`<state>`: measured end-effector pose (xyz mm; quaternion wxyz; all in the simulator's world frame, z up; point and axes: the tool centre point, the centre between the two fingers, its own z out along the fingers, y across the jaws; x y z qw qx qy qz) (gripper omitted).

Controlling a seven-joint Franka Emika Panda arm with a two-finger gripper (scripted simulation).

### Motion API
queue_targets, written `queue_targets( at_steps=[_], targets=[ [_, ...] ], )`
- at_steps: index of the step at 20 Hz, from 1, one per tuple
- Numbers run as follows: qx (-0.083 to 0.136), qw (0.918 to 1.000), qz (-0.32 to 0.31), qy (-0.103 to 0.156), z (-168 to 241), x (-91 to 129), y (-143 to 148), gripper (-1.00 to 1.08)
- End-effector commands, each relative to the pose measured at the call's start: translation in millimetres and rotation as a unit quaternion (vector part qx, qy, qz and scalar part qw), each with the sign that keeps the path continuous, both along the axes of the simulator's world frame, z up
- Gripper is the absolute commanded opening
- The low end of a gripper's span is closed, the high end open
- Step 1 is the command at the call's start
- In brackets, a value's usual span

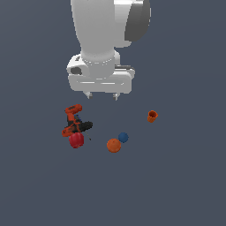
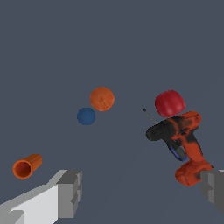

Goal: Pick up a designated object from a clutter of objects.

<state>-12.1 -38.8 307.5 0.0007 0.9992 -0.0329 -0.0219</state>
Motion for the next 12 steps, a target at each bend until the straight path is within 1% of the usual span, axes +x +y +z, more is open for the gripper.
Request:
queue_targets(
  at_steps=[1, 4, 9, 12],
  targets=[
    [0.000, 1.0000, 0.000, 0.000, 0, 0, 0, 1.00],
    [-0.002, 1.0000, 0.001, -0.001, 1, 1, -3, 1.00],
    [-0.009, 0.9999, 0.006, -0.005, 9, 3, -18, 1.00],
    [-0.009, 0.9999, 0.006, -0.005, 10, 3, -20, 1.00]
  ],
)
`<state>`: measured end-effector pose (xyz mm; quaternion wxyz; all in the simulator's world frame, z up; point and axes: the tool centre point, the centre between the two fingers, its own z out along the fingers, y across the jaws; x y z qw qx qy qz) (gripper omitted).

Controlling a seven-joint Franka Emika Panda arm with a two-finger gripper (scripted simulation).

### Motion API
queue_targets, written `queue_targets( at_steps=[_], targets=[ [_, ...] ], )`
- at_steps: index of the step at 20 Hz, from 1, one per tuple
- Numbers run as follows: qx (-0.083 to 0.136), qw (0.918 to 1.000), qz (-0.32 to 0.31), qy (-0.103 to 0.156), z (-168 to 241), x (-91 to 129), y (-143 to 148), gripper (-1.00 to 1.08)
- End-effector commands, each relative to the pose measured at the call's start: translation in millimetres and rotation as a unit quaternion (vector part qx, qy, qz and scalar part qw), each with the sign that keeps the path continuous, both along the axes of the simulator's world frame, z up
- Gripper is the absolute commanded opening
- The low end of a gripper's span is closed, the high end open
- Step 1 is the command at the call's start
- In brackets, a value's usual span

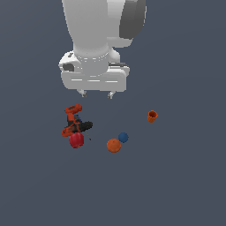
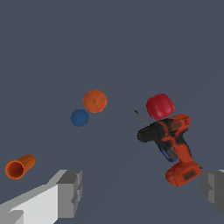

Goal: Pick up a designated object from a clutter of objects.

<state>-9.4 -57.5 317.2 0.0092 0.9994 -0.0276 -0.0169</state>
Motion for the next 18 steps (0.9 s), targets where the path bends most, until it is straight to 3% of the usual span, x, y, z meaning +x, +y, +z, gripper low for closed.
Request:
queue_targets(
  at_steps=[1, 10, 18],
  targets=[
    [0.000, 1.0000, 0.001, 0.000, 1, 0, 0, 1.00],
    [-0.004, 0.9999, -0.010, -0.001, -16, 3, 20, 1.00],
    [-0.012, 0.9994, -0.032, -0.005, -52, 4, 64, 1.00]
  ],
)
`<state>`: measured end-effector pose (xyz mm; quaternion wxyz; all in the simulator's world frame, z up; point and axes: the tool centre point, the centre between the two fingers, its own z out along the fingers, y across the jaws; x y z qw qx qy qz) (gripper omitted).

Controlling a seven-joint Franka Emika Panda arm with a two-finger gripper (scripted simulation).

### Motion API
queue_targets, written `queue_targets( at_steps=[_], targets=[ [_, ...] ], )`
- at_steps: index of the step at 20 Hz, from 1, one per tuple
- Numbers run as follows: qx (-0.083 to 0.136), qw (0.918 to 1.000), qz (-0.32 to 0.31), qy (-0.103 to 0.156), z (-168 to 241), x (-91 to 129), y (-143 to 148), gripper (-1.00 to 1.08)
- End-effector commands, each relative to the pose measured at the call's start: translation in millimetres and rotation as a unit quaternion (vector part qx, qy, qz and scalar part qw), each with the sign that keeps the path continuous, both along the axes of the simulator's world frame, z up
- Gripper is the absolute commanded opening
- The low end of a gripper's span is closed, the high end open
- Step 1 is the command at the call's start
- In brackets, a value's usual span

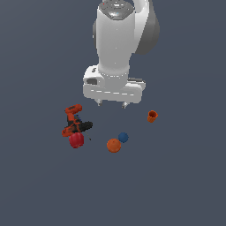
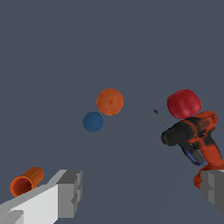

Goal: Pick up a designated object from a clutter of objects.

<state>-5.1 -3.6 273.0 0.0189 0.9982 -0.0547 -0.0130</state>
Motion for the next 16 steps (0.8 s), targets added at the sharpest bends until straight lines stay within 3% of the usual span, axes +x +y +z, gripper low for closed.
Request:
queue_targets(
  at_steps=[1, 16],
  targets=[
    [-0.002, 1.0000, -0.008, -0.002, -14, -1, 18, 1.00],
    [-0.004, 0.9979, -0.063, -0.014, -105, -34, 138, 1.00]
  ],
)
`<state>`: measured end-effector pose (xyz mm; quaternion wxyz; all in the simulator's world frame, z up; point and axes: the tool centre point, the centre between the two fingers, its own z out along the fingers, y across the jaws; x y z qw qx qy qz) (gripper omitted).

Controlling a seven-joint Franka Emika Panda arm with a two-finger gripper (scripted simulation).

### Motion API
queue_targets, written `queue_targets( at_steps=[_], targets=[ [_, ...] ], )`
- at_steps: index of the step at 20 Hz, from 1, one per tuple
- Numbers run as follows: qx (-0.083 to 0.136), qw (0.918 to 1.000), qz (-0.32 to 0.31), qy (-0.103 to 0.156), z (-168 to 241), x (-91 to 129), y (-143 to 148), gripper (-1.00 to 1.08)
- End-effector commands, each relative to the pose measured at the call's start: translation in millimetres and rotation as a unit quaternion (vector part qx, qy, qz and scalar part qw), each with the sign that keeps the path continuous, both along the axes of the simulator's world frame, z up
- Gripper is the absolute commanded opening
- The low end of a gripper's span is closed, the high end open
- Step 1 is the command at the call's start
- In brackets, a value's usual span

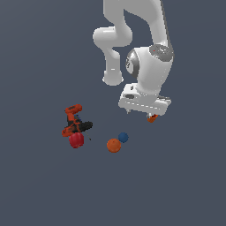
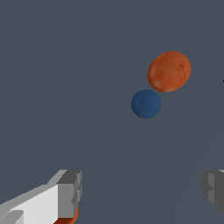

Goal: Pick up a designated object from a clutter of objects.

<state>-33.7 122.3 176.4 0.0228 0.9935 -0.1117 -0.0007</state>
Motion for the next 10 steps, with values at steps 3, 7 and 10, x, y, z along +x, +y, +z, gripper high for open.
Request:
queue_targets(
  at_steps=[3, 7, 10],
  targets=[
    [0.003, 0.9999, -0.016, -0.003, -26, -18, 35, 1.00],
    [0.008, 0.9995, -0.030, -0.005, -47, -37, 64, 1.00],
    [0.012, 0.9992, -0.039, -0.006, -60, -51, 82, 1.00]
  ],
)
